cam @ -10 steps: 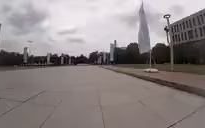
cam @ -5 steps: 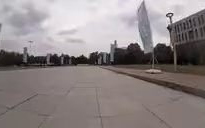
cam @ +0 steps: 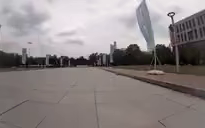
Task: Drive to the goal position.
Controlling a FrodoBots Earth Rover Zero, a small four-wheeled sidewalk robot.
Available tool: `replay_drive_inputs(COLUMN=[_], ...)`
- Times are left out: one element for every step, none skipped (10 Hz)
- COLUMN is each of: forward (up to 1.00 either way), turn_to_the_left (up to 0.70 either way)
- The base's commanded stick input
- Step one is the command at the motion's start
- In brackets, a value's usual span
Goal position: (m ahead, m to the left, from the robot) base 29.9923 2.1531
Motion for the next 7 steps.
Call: replay_drive_inputs(forward=[0.6,0.6,0.6,0.6,0.6,0.6,0.6], turn_to_the_left=[0.0,0.0,0.0,0.0,0.0,0.0,0.0])
